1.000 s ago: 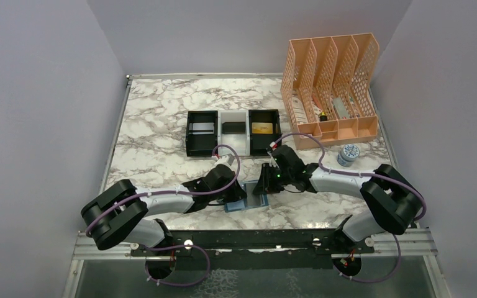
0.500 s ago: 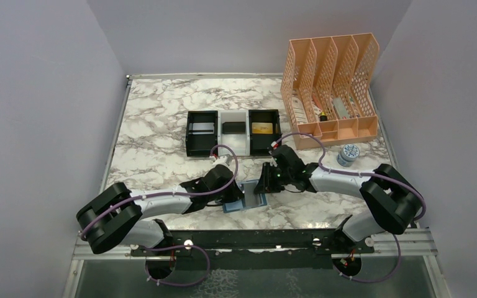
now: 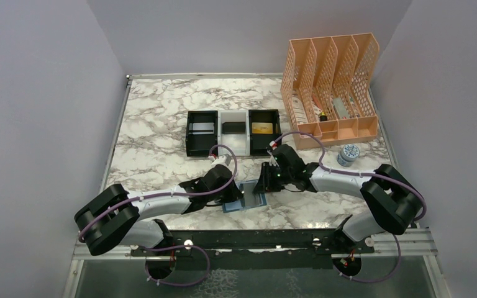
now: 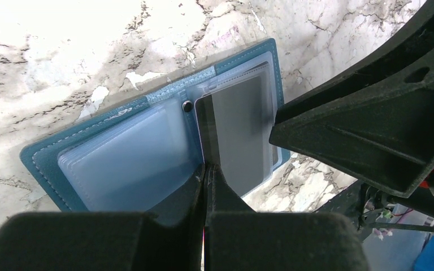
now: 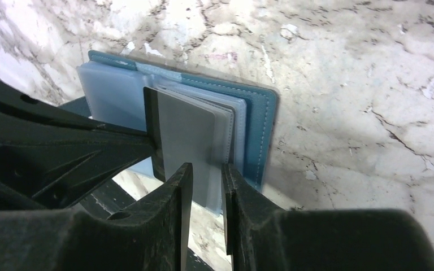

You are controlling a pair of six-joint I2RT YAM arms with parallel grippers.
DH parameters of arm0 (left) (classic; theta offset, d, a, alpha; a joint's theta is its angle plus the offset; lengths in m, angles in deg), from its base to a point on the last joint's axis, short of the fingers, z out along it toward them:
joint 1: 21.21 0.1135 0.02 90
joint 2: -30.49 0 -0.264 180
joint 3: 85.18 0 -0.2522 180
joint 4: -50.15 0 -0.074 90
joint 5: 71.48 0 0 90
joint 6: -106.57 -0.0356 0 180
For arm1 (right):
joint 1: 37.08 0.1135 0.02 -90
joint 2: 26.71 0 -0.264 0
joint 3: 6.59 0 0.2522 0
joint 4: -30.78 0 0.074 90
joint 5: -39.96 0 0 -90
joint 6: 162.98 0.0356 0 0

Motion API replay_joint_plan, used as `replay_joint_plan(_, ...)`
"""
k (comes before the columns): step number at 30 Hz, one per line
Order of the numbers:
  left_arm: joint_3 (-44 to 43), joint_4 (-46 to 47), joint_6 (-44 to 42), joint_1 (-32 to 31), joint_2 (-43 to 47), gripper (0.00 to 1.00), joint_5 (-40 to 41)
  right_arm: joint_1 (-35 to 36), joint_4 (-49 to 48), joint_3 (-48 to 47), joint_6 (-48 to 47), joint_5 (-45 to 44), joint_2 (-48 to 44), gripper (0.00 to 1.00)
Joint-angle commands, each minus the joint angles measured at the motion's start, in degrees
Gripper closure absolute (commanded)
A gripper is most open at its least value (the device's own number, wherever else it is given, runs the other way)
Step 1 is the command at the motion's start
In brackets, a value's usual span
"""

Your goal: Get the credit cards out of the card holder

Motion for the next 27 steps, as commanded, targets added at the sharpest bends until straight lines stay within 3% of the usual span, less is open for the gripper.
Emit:
replay_joint_plan(1,-0.2,-0.7,-0.7,-0.2,0.7,1.00,1.5,0.1,-3.6,-1.4,-4.0,5.6,-1.5,0.73)
replay_joint_plan(7,-0.1,-0.5,-0.8,-0.2,0.7,1.00,1.6,0.1,-7.2,-0.9,-2.8,11.0,1.4,0.72)
replay_joint_plan(14,0.1,-0.5,-0.8,-0.2,0.6,0.99,1.4,0.1,1.1,-1.3,0.3,0.2,4.4,0.73)
replay_joint_plan(22,2.1,3.3,1.1,-0.2,-0.6,0.71,1.1,0.1,1.1,-0.6,1.0,-0.4,5.9,0.73)
replay_joint_plan(27,4.6,8.1,3.7,-0.2,-2.0,0.65,0.4,0.1,1.0,-0.4,1.0,-0.7,6.6,0.73)
